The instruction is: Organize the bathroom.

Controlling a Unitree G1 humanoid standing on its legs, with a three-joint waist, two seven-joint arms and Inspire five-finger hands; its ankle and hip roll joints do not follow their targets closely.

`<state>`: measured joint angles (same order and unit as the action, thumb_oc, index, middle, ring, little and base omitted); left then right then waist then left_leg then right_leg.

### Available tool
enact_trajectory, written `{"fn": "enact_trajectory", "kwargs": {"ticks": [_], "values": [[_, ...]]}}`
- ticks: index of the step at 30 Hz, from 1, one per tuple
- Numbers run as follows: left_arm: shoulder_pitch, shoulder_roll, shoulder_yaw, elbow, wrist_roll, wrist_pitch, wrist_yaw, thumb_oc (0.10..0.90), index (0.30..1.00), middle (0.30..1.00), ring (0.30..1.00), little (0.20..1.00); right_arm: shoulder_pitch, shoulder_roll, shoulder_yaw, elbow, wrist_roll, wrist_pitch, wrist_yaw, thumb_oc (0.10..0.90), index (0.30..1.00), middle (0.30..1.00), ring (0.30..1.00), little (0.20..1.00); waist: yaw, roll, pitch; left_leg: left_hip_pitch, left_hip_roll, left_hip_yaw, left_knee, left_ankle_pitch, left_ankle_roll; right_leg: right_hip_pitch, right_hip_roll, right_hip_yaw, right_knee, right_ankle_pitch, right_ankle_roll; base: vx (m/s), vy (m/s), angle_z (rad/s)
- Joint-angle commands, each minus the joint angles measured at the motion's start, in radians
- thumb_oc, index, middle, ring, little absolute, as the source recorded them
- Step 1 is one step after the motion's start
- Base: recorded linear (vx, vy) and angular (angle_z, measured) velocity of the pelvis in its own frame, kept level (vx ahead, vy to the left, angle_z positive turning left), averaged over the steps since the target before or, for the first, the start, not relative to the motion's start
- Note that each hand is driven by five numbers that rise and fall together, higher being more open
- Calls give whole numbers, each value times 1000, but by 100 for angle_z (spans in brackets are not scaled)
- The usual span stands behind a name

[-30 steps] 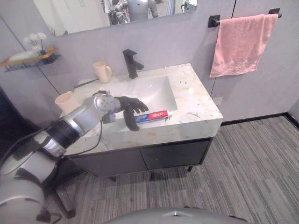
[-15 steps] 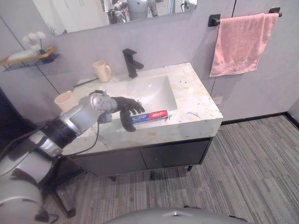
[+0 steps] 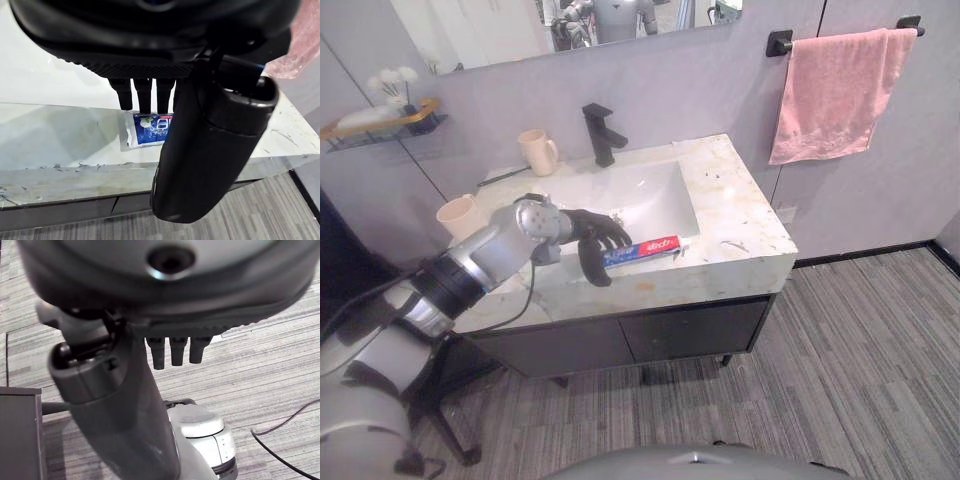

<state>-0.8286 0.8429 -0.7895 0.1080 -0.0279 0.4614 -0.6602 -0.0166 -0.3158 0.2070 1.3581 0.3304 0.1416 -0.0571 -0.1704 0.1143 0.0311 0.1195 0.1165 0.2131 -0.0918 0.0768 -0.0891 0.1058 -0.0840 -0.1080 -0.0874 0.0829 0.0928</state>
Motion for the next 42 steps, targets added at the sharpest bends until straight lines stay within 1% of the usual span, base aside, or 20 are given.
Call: {"fn": "enact_trajectory", "kwargs": {"ticks": [1, 8, 11, 16, 27, 32, 38, 42], "values": [[-211, 89, 35, 42, 93, -26, 0, 800, 900, 900, 900, 900, -42, -46, 17, 10, 24, -14, -9, 800, 900, 900, 900, 900, -6, -15, 2, 52, -37, 7, 14, -79, 50, 9, 19, -9, 51, -93, 13, 0, 0, 0], [-208, 80, 30, 60, 139, -36, -12, 800, 900, 900, 900, 900, -38, -49, 15, 4, 34, -11, -6, 800, 900, 900, 900, 900, -11, -14, 1, 56, -37, 11, 17, -81, 52, 9, 21, -5, 56, -96, 11, 9, 1, -3], [-207, 69, 29, 65, 153, -29, -24, 800, 900, 900, 900, 900, -34, -47, 9, 4, 37, -11, -3, 800, 900, 900, 900, 900, -15, -14, -3, 57, -37, 14, 16, -82, 53, 9, 22, -3, 55, -96, 11, 0, 0, 0], [-208, 57, 21, 82, 193, -44, -26, 800, 900, 900, 900, 900, -32, -47, 5, 0, 46, -8, 0, 800, 900, 900, 900, 900, -19, -15, -5, 59, -36, 18, 18, -85, 54, 8, 23, 0, 58, -98, 11, 4, -1, -1], [-183, 28, 16, 68, 243, -29, -57, 800, 900, 900, 900, 900, -26, -49, -16, -6, 80, -7, 1, 800, 900, 900, 900, 900, -28, -11, -2, 64, -37, 22, 18, -90, 56, 8, 24, 3, 63, -102, 11, 1, 0, -1], [-167, 11, 28, 68, 246, -26, 9, 800, 900, 900, 900, 900, -22, -47, -23, -5, 89, -13, 2, 800, 900, 900, 900, 900, -29, -11, 0, 63, -39, 22, 19, -91, 57, 6, 23, 2, 66, -104, 10, 0, 0, 0], [-146, 4, 38, 56, 226, -7, 18, 800, 900, 900, 900, 900, -20, -50, -28, -4, 86, -17, 4, 800, 900, 900, 900, 900, -29, -10, 3, 60, -38, 19, 22, -89, 56, 3, 23, 2, 71, -105, 9, 0, 0, 0], [-128, -11, 51, 56, 241, 1, 61, 800, 900, 900, 900, 900, -18, -49, -28, -8, 93, -17, 2, 800, 900, 900, 900, 900, -28, -12, 5, 60, -39, 18, 22, -91, 58, 2, 24, 3, 72, -106, 9, 0, 0, 0]]}}
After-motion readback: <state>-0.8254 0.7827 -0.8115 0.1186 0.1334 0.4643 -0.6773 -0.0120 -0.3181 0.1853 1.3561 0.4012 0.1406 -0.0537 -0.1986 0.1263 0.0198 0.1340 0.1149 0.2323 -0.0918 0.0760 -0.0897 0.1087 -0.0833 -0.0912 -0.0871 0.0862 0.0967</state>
